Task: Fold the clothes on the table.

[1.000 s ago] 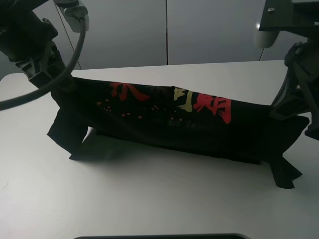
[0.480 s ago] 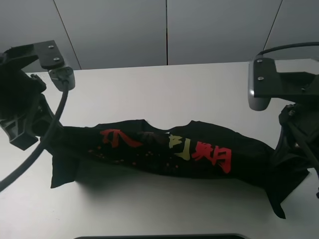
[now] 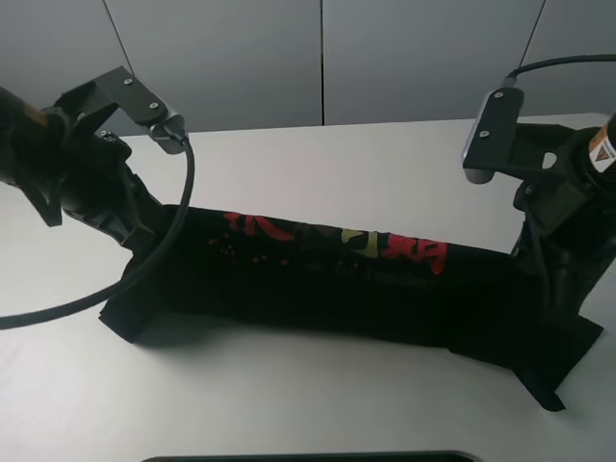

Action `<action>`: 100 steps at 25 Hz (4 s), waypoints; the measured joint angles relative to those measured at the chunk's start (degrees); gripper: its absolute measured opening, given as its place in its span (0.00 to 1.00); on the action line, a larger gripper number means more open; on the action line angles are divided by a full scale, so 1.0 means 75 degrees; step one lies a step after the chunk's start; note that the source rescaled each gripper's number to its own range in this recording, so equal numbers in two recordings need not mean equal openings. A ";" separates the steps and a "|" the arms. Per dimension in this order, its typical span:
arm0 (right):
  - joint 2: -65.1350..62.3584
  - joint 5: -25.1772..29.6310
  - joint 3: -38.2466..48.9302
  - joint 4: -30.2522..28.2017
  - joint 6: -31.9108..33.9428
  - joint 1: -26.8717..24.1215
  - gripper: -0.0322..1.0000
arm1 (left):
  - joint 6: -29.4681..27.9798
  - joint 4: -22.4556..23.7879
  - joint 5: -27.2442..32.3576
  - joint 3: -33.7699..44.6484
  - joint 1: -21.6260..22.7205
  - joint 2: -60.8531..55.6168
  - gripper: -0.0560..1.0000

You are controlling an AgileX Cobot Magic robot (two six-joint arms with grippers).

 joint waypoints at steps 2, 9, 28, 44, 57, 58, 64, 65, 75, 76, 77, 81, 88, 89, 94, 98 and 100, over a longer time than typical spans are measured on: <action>0.0347 -0.0449 0.0000 -0.0067 0.0201 0.0000 0.04 | -0.0184 0.0047 -0.0334 0.0074 0.0000 0.0367 0.05; 0.1713 -0.1558 0.0000 -0.1147 0.1392 0.0000 0.04 | -0.0600 0.0147 -0.1489 0.0148 0.0000 0.1567 0.05; 0.2595 -0.2541 0.0000 -0.3973 0.6242 0.0000 0.99 | -0.2050 0.0210 -0.3181 0.0148 0.0000 0.2132 0.98; 0.2512 -0.1483 0.0000 -0.0881 0.6600 -0.0968 1.00 | -0.3762 0.0166 -0.0292 -0.0165 0.0569 0.2280 0.99; 0.2512 -0.2421 0.0837 0.0094 0.6655 -0.1624 1.00 | -0.3781 0.0691 -0.0233 -0.0165 0.0663 0.2280 0.99; 0.2512 -0.2524 0.0909 0.0035 0.6795 -0.1624 1.00 | -0.3781 0.0709 -0.0233 -0.0165 0.0663 0.2280 0.99; 0.2829 -0.2758 0.1057 -0.0313 0.7316 -0.1624 1.00 | -0.3781 0.0709 -0.0233 -0.0165 0.0675 0.2280 0.99; 0.2909 -0.2849 0.1057 -0.0340 0.7376 -0.1624 1.00 | -0.3781 0.0709 -0.0233 -0.0165 0.0675 0.2280 0.99; 0.3527 -0.3810 0.1057 0.0144 0.7551 -0.1624 1.00 | -0.3781 0.0725 -0.0233 -0.0165 0.0675 0.2280 0.99; 0.3542 -0.3865 0.1057 0.0213 0.7536 -0.1640 1.00 | -0.3781 0.0725 -0.0233 -0.0165 0.0675 0.2280 0.99; 0.3554 -0.3895 0.1057 0.0251 0.7520 -0.1651 1.00 | -0.3781 0.0725 -0.0233 -0.0165 0.0675 0.2280 0.99; 0.3675 -0.3941 0.1057 0.0267 0.7491 -0.1658 1.00 | -0.3781 0.0776 -0.0247 -0.0165 0.0675 0.2291 0.99; 0.3852 -0.3925 0.0998 0.0275 0.7408 -0.1658 0.93 | -0.3781 0.0776 -0.0247 -0.0165 0.0675 0.2291 0.99; 0.3900 -0.3939 0.0981 0.0275 0.7393 -0.1658 0.85 | -0.3781 0.0776 -0.0247 -0.0165 0.0675 0.2291 0.99; 0.3963 -0.4465 0.0966 0.0490 0.7377 -0.1642 0.24 | -0.3745 0.0805 -0.0247 -0.0165 0.0675 0.2291 0.99; 0.3968 -0.4594 0.0966 0.0511 0.7328 -0.1614 0.17 | -0.3745 0.0834 -0.0262 -0.0165 0.0675 0.2291 0.99; 0.3968 -0.4607 0.0966 0.0458 0.7317 -0.1614 0.17 | -0.3745 0.0834 -0.0247 -0.0165 0.0675 0.2291 0.99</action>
